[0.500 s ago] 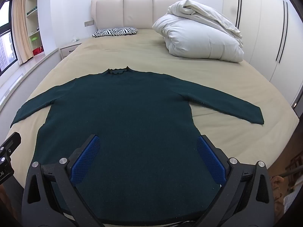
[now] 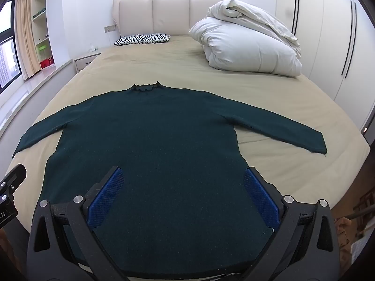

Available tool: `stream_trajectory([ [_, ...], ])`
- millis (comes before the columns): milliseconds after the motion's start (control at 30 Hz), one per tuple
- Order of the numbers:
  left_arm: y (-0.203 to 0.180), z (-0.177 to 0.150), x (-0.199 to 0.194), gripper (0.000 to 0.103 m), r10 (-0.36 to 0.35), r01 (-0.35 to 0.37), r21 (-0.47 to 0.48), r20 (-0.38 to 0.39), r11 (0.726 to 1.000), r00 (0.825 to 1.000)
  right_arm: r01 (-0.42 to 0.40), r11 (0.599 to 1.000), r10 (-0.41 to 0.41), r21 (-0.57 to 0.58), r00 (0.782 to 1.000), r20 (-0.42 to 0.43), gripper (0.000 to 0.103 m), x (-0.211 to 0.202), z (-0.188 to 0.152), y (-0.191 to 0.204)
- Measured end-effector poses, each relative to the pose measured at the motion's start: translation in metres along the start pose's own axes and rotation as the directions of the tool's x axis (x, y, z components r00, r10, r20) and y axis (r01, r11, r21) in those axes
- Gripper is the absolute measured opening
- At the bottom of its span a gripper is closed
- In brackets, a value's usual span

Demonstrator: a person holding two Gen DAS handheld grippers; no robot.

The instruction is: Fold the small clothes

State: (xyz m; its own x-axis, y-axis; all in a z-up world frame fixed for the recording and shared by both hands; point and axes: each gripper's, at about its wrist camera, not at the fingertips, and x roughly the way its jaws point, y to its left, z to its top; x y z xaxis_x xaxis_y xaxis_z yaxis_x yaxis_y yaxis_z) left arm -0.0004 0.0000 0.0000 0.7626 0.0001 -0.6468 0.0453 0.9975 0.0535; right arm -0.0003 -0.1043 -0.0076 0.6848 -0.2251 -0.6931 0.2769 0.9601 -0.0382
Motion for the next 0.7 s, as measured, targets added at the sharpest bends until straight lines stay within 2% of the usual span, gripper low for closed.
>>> stream_trajectory([
  [700,0.0000,-0.0026,0.0010,0.103,0.000,0.000,-0.003,-0.003,1.000,1.000,0.002,1.000,-0.002,-0.003,1.000,-0.004,0.103,0.0012,0.0005,0.0003],
])
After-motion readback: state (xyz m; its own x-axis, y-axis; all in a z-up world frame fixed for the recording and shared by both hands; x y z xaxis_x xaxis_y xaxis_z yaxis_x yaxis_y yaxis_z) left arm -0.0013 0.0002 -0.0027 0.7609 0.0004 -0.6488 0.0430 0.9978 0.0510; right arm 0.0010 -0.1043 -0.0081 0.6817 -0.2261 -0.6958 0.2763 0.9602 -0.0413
